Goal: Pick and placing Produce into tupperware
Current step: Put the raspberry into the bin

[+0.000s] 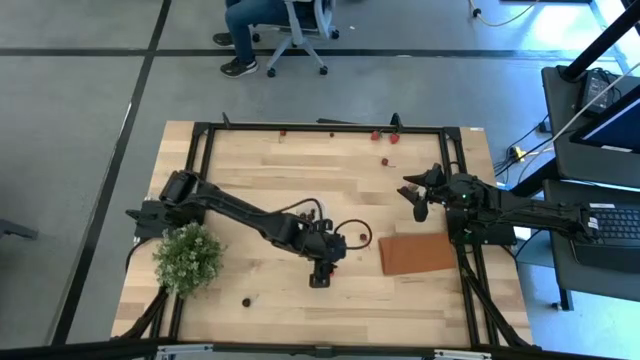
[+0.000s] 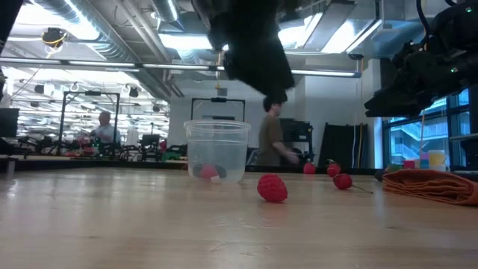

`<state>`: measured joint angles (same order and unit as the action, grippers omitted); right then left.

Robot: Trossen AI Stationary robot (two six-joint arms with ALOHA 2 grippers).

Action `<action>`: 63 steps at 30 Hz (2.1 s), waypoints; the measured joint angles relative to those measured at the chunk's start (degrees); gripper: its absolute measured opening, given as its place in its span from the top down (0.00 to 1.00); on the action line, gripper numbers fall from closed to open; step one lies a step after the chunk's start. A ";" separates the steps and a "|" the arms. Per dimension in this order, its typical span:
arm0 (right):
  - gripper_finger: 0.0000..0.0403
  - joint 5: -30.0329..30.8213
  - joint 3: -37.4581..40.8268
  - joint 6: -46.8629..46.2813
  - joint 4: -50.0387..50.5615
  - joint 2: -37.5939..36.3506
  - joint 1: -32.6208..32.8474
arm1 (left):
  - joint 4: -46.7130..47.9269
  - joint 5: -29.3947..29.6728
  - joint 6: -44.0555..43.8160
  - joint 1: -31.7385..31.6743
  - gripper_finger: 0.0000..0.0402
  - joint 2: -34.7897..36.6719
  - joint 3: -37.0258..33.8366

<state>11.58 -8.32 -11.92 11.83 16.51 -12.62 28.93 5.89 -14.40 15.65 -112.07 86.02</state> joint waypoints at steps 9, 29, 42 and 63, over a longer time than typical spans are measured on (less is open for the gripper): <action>0.40 0.02 0.00 0.22 0.12 0.00 0.00 | -0.22 -0.79 1.51 2.61 0.53 -6.91 0.02; 0.40 0.06 0.00 0.37 0.55 -0.02 0.00 | -2.17 -1.96 1.50 1.96 0.53 -9.84 -0.03; 0.40 0.40 0.00 0.39 0.93 0.00 -0.01 | -2.82 -2.54 1.48 1.74 0.53 -11.30 0.11; 0.40 0.50 0.00 0.37 0.93 -0.01 0.00 | -2.43 -2.01 1.28 1.69 0.72 -11.30 0.09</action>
<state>12.08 -8.32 -11.55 12.75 16.50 -12.62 26.50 3.88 -13.13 17.34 -123.37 86.11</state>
